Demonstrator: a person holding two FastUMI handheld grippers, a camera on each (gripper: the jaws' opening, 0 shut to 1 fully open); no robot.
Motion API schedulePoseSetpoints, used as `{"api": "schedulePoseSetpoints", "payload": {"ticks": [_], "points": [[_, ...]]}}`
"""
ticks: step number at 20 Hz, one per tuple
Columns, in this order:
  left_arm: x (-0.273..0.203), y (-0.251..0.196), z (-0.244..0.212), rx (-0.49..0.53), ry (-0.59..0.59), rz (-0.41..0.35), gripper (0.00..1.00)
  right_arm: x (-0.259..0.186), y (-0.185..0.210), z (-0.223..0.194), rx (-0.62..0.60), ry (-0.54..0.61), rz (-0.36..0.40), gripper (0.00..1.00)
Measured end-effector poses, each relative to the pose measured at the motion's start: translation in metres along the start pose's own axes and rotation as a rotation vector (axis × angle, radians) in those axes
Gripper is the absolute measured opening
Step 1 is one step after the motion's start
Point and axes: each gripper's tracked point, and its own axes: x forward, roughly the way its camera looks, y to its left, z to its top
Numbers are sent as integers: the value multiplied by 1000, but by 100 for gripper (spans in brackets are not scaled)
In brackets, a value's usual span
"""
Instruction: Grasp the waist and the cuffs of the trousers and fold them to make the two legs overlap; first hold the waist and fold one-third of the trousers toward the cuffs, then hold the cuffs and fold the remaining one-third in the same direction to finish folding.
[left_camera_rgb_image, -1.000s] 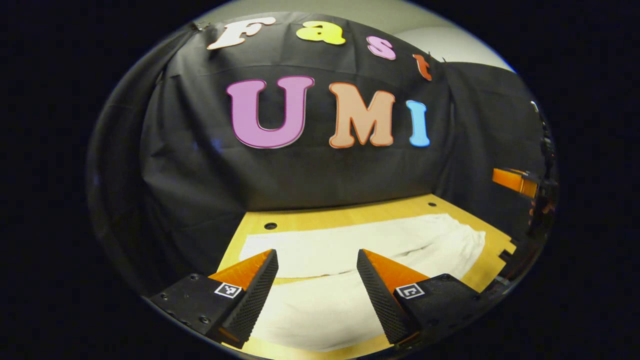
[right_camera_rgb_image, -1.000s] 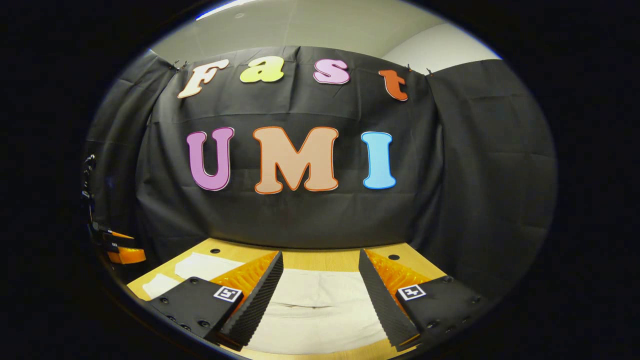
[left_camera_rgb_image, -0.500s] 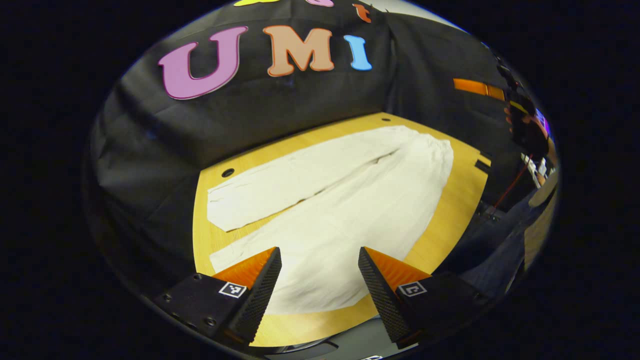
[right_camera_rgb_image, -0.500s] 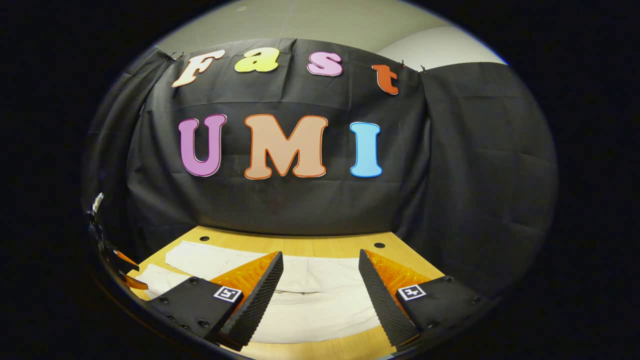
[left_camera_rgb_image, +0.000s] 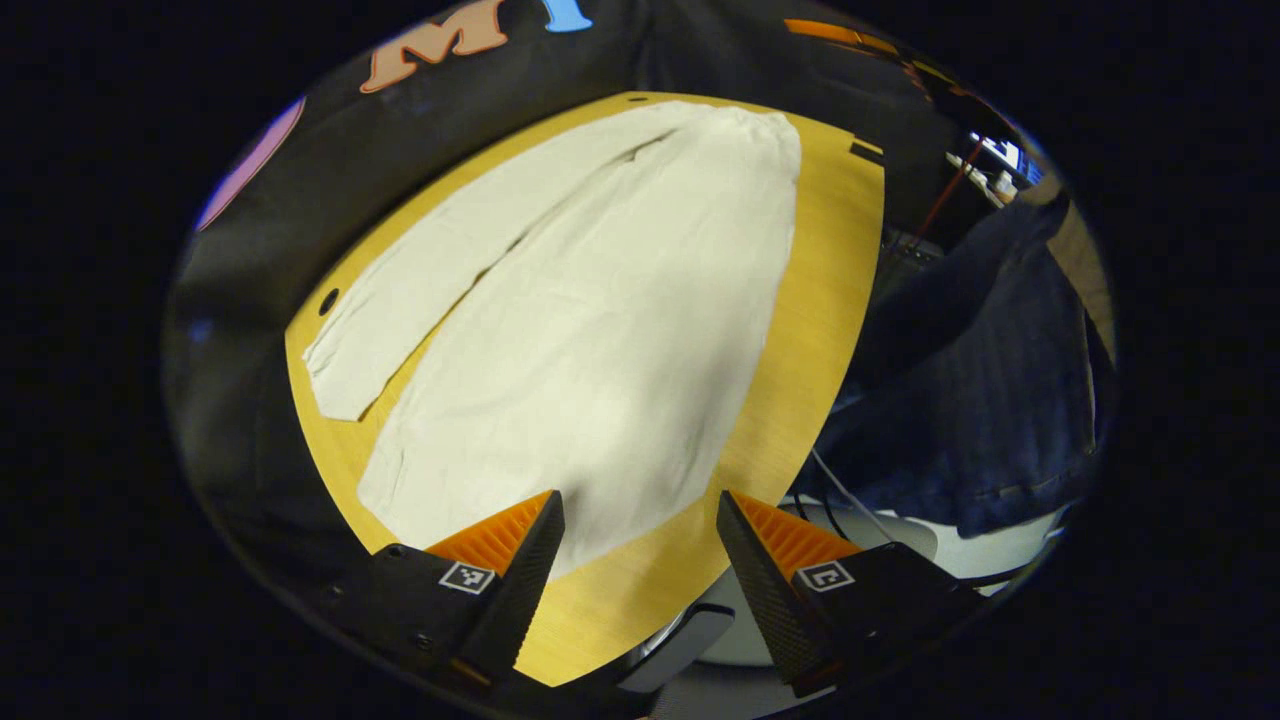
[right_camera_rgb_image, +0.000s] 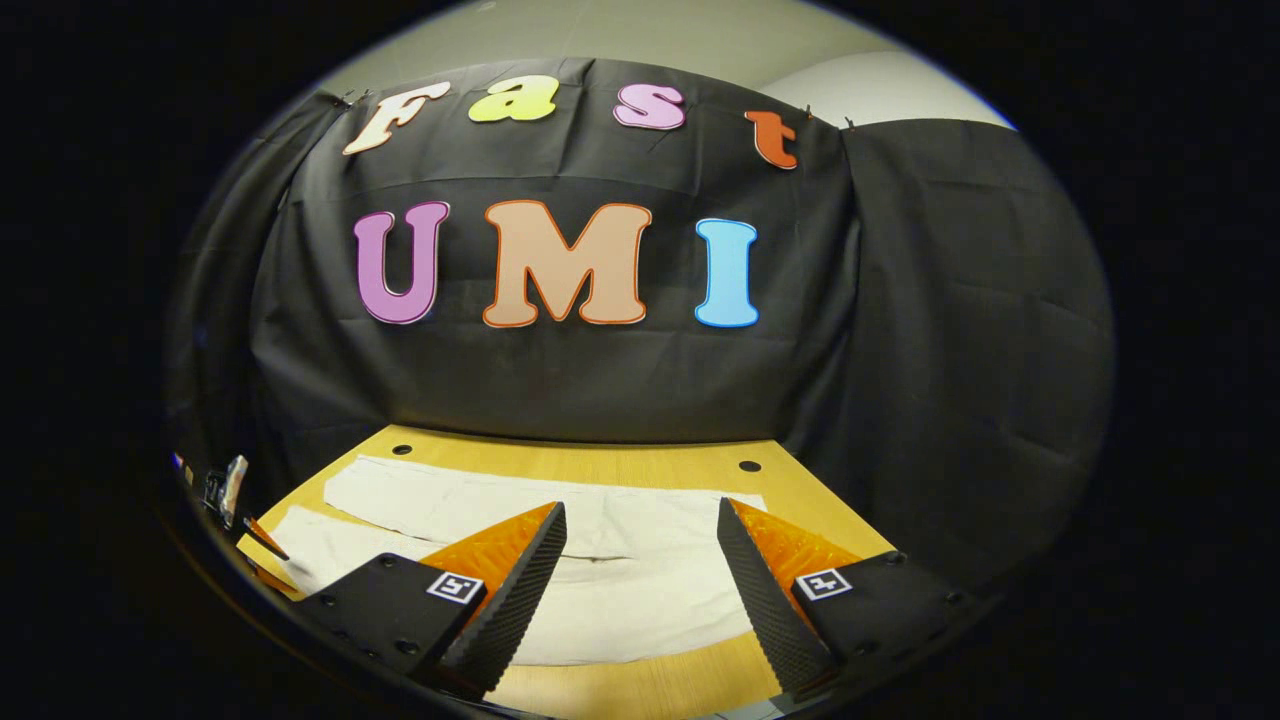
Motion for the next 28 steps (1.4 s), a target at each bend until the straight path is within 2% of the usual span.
{"api": "schedulePoseSetpoints", "payload": {"ticks": [7,20,22,25,28], "points": [[6,-2,-24,87,128,-44,90,5,4,-14,-30,37,19,97],[16,-5,-31,134,259,-119,83,26,5,-34,-43,98,63,98],[16,-3,-31,138,273,-119,80,34,4,-38,-50,111,83,97],[17,2,-31,126,299,-113,67,44,5,-40,-54,126,128,98],[19,8,-27,120,310,-101,59,57,4,-48,-68,144,173,98]]}}
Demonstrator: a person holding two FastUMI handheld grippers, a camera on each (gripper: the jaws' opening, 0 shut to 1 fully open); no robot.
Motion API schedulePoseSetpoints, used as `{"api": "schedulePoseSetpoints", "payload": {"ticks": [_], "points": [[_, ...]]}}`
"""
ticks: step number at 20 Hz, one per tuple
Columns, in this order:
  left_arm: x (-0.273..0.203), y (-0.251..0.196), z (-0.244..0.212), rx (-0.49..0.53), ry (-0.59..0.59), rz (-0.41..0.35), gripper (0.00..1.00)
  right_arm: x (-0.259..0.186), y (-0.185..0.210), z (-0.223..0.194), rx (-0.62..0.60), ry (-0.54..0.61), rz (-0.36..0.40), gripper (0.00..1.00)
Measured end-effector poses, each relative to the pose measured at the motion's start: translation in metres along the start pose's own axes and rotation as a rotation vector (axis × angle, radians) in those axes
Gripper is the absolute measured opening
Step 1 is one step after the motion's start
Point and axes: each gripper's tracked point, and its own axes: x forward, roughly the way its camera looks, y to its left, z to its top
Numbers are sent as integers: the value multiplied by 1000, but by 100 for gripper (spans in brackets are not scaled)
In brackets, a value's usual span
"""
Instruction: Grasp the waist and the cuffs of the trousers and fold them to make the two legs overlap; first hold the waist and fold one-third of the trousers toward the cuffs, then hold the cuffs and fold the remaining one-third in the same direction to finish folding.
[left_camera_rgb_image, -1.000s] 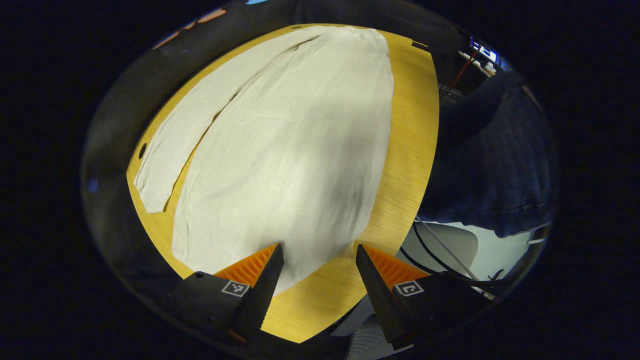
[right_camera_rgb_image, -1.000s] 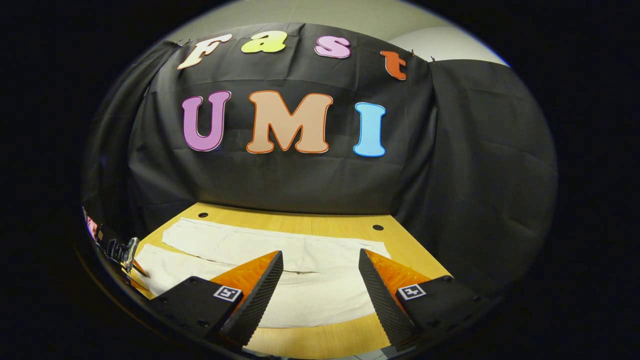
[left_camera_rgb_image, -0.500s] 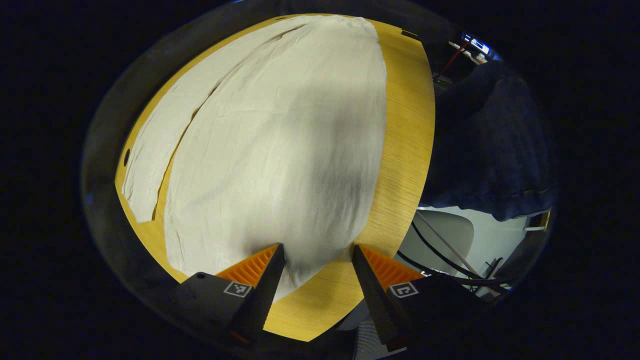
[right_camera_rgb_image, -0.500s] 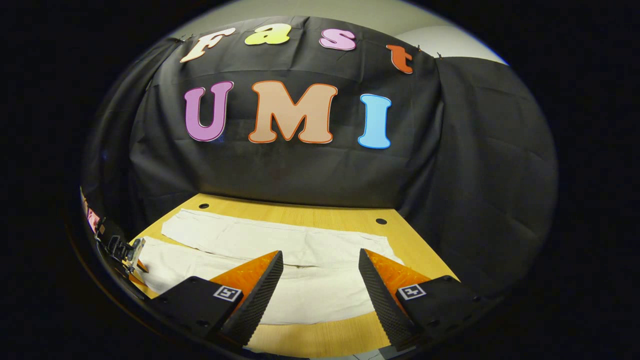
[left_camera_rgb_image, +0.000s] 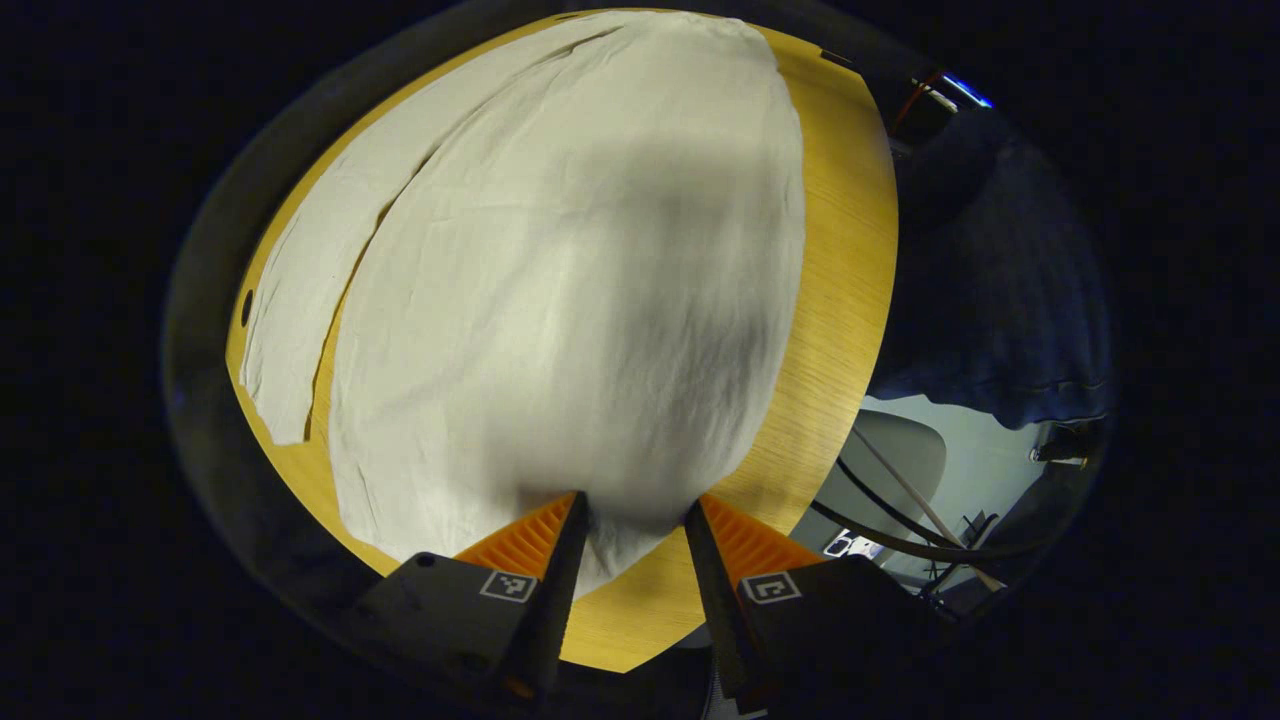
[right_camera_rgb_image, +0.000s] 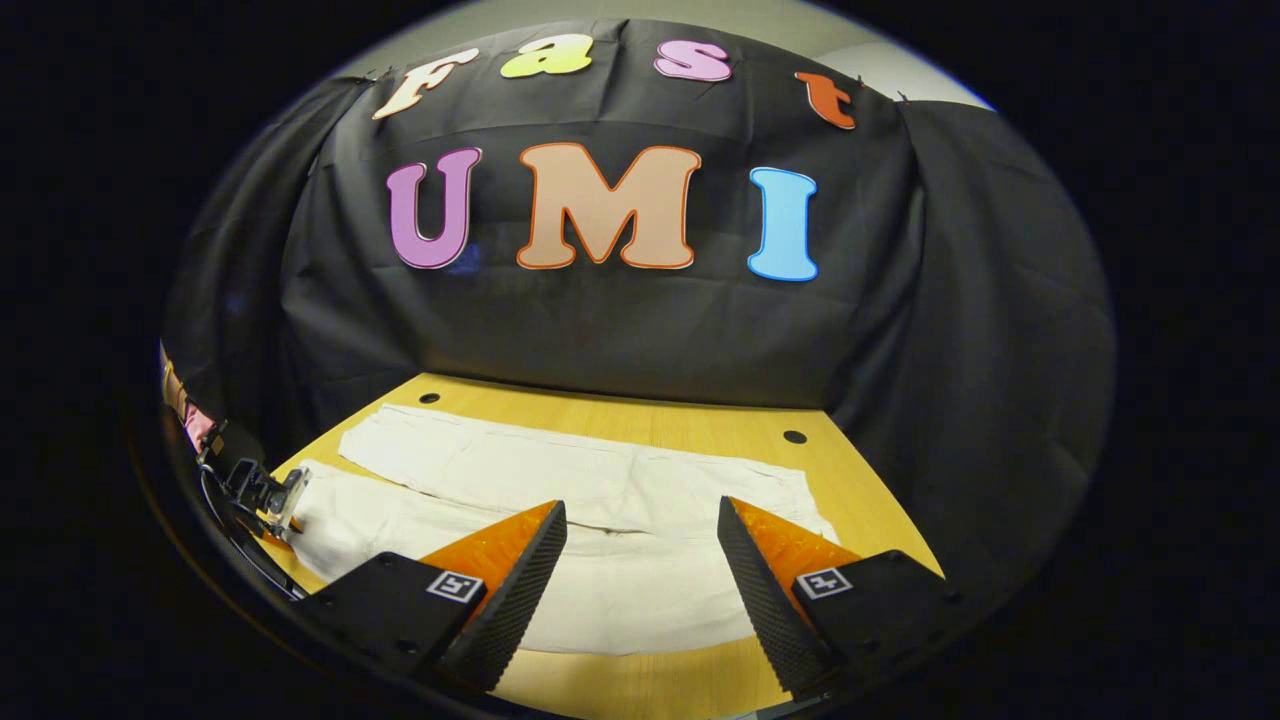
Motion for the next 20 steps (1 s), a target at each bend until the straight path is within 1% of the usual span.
{"api": "schedulePoseSetpoints", "payload": {"ticks": [1,2,3,4,5,8,10,12,14,16,20], "points": [[1,3,1,-7,5,5,43,4,-1,-2,-11,9,17,98],[3,6,1,-11,12,12,37,8,-2,-2,-24,15,34,98],[4,11,3,-12,17,24,22,11,-2,-5,-36,21,53,98],[2,12,2,-16,23,31,14,15,-3,-7,-48,30,72,98],[1,12,3,-13,18,31,1,17,-5,-12,-60,42,95,98],[2,11,3,1,16,31,0,23,-11,-23,-129,82,160,98],[3,12,2,-24,22,32,0,28,-19,-38,-199,126,210,98],[6,13,0,-35,35,33,0,30,-27,-63,-287,196,277,98],[5,12,1,-37,50,35,0,29,-36,-89,-388,272,370,98],[5,10,1,-39,63,37,0,30,-50,-110,-483,344,438,98],[6,11,2,-68,71,52,0,37,-89,-161,-631,522,537,98]]}}
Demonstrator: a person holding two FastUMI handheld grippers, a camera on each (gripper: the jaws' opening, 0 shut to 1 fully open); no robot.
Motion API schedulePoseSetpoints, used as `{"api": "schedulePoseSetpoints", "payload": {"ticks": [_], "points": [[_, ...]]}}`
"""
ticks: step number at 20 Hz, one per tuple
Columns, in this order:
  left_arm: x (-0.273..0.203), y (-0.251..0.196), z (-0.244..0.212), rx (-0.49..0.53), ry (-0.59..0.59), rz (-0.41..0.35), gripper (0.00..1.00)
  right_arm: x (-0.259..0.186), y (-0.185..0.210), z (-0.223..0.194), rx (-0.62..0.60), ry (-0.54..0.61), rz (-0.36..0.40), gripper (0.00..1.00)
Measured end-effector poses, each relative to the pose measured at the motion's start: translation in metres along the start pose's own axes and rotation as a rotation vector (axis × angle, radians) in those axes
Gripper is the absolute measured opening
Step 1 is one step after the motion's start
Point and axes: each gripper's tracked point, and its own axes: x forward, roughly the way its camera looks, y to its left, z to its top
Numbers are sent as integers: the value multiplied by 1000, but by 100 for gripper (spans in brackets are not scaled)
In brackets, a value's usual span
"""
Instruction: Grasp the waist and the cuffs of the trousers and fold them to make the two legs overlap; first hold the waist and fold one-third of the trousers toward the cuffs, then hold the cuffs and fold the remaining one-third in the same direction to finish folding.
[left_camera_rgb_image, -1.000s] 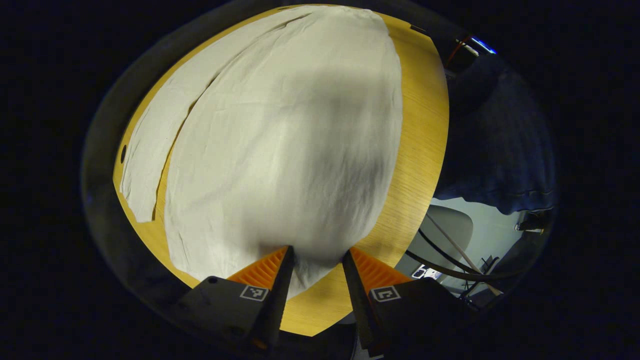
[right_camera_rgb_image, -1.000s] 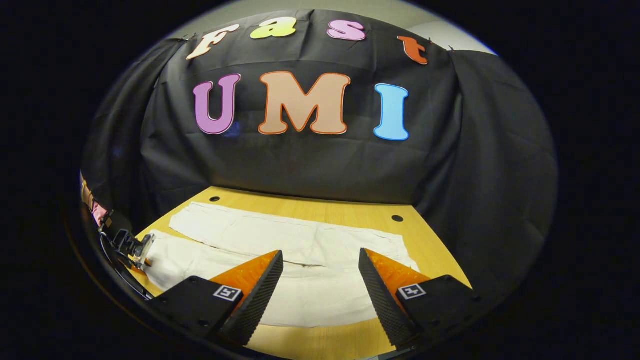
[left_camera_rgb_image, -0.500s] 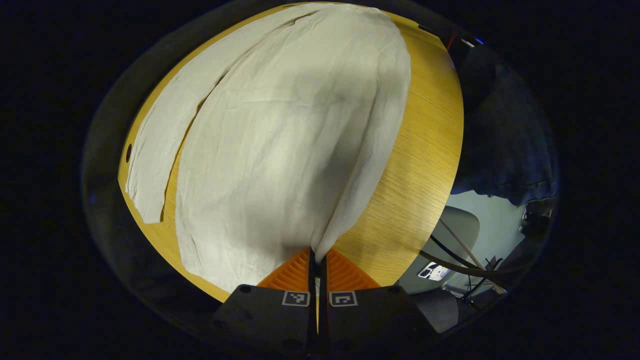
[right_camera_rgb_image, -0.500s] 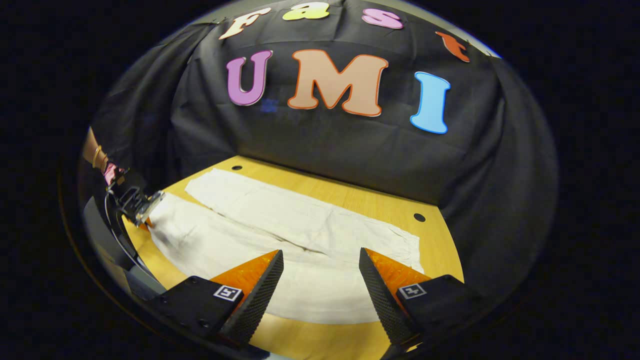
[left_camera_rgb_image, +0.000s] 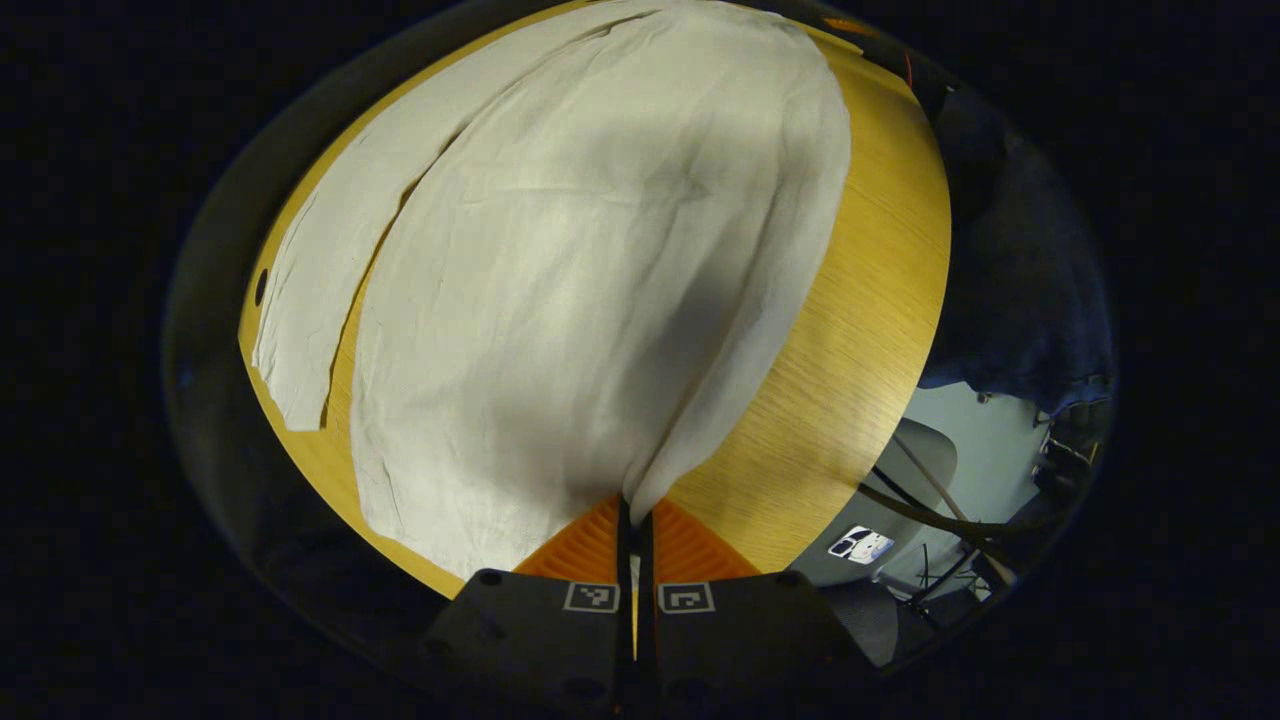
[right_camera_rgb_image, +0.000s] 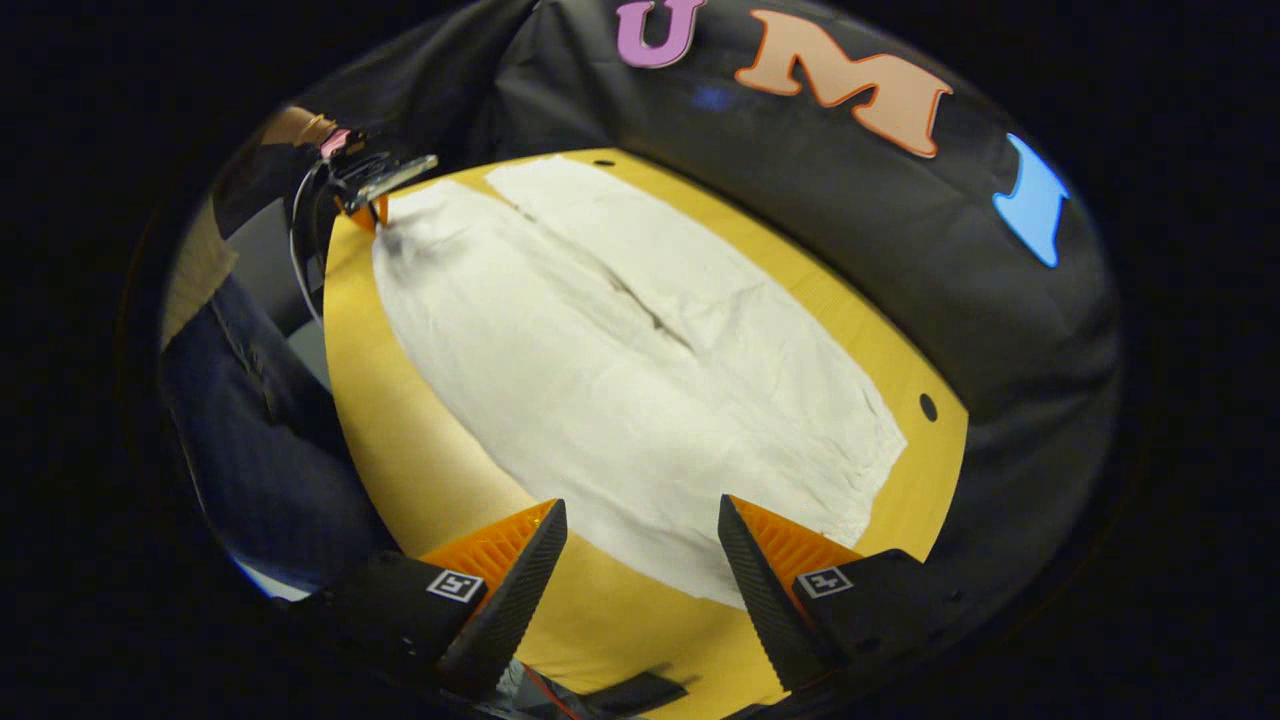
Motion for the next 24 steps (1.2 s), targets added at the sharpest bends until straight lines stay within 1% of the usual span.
{"api": "schedulePoseSetpoints", "payload": {"ticks": [2,5,8,11,12,13,14,15,17,20,21,22,23,24], "points": [[0,1,0,-11,6,8,0,13,-3,-23,-50,83,46,98],[1,2,0,-34,12,21,0,27,-8,-46,-106,171,95,98],[0,3,-2,-26,33,33,0,39,-11,-57,-145,233,142,98],[-2,2,-1,-35,52,32,0,47,-13,-68,-230,288,177,98],[0,2,-2,-40,58,30,0,49,-15,-72,-247,306,183,95],[0,2,-2,-43,63,30,0,51,-16,-74,-251,316,190,95],[-1,2,-2,-43,69,31,0,53,-15,-74,-244,323,209,96],[-1,2,-2,-41,74,32,0,52,-15,-73,-239,329,213,94],[0,3,-2,-35,85,34,0,53,-12,-76,-225,347,234,93],[0,2,-2,-41,101,24,0,54,-14,-74,-203,364,227,87],[1,2,-2,-48,106,19,0,55,-16,-74,-192,370,220,88],[-1,1,-2,-55,110,16,0,55,-18,-72,-176,379,212,76],[-2,0,-2,-61,113,15,0,55,-20,-72,-162,384,203,70],[-3,0,-2,-63,114,16,0,57,-21,-73,-148,391,194,56]]}}
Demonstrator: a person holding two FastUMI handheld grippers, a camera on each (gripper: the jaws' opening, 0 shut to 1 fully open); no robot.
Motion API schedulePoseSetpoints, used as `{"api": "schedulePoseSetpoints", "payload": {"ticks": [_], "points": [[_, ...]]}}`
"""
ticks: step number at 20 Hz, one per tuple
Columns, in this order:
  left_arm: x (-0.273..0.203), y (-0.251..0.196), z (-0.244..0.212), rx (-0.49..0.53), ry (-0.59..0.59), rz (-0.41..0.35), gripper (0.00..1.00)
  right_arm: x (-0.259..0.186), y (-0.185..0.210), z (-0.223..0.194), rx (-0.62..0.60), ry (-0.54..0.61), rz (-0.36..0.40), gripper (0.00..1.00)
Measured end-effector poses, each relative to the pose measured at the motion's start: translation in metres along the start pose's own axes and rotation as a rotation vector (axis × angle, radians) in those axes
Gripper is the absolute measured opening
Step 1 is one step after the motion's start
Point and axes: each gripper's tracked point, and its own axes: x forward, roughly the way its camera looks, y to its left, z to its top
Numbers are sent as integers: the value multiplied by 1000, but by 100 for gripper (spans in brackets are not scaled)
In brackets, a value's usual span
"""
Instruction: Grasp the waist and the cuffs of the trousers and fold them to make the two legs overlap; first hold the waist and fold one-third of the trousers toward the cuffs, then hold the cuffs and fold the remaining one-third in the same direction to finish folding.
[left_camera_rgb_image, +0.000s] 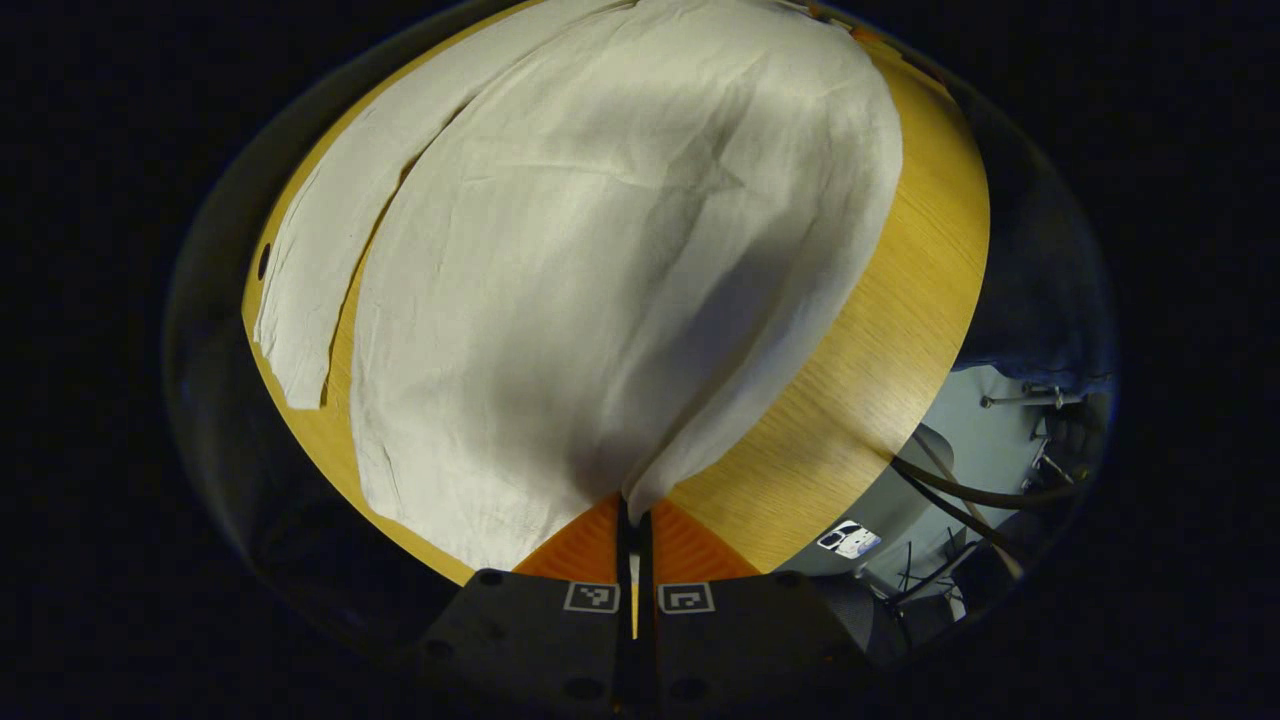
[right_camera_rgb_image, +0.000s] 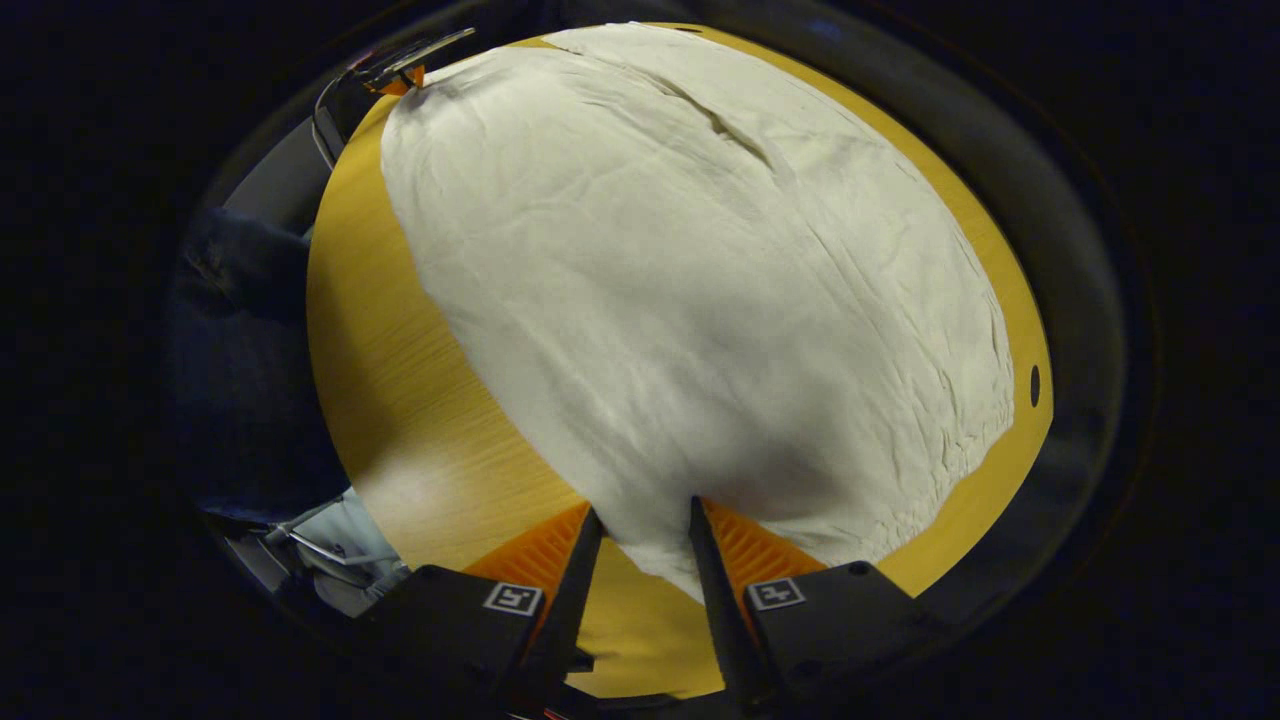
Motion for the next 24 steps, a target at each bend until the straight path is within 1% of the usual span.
{"api": "schedulePoseSetpoints", "payload": {"ticks": [3,4,6,7,9,12,14,16,18,20,22,24], "points": [[0,0,0,-7,-5,2,0,-1,-6,0,20,7,-31,33],[0,0,0,-13,-6,0,0,-1,-8,2,13,-2,-41,19],[1,0,1,-16,-7,-6,0,0,-7,3,-15,-17,-49,13],[2,0,1,-13,-8,-9,0,-2,-7,1,-15,-9,-55,13],[1,0,0,-16,-15,-13,0,-2,-8,1,-2,-11,-67,8],[2,0,1,-38,-40,-9,0,-3,-9,1,41,-11,-100,8],[2,0,2,-83,-80,5,0,-6,-11,2,93,-14,-139,7],[2,0,6,-197,-151,10,0,-12,-15,8,180,-49,-193,8],[-3,-3,13,-367,-251,-3,0,-19,-16,13,286,-88,-240,7],[-13,7,27,-515,-361,23,0,-29,-21,19,397,-137,-297,8],[-28,32,43,-612,-468,103,0,-38,-26,26,506,-195,-348,8],[-46,62,58,-697,-554,188,1,-47,-34,36,586,-250,-399,8]]}}
